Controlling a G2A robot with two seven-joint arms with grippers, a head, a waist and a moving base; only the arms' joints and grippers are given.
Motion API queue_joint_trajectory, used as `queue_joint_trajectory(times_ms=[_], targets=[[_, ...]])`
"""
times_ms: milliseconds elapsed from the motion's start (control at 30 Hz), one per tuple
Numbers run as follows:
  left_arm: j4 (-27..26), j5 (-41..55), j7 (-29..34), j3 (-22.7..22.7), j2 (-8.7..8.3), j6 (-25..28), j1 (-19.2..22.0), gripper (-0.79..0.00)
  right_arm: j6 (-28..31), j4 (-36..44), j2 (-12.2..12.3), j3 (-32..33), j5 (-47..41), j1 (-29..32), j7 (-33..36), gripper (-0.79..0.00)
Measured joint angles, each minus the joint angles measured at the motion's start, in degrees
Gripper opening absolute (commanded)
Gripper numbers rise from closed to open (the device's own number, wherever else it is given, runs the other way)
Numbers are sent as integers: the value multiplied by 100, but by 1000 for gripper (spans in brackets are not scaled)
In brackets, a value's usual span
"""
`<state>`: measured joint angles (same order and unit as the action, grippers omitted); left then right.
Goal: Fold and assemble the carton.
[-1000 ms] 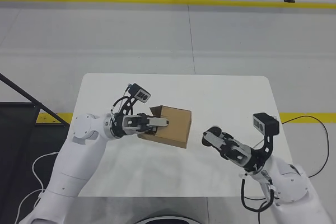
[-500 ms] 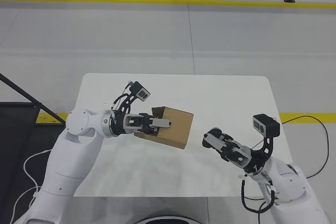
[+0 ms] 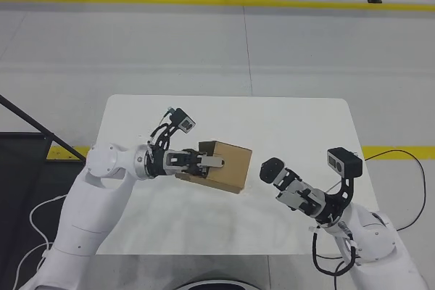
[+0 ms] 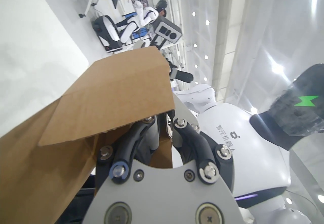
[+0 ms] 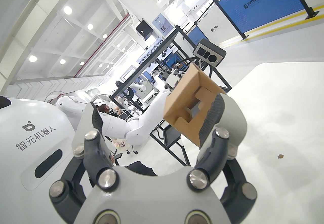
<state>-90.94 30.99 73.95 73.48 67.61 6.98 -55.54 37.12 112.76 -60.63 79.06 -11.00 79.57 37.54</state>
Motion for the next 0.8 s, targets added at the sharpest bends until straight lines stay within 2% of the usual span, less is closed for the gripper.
queue_joint_trajectory(times_ms=[300,533,800], targets=[[-447,-1581,204,30,-160,-113,71,-785,0,0,0,0,0,0,0,0],[-720,-2818,1117,-330,-274,-181,368,-785,0,0,0,0,0,0,0,0],[-795,-3041,1197,-392,-294,-214,402,-785,0,0,0,0,0,0,0,0]])
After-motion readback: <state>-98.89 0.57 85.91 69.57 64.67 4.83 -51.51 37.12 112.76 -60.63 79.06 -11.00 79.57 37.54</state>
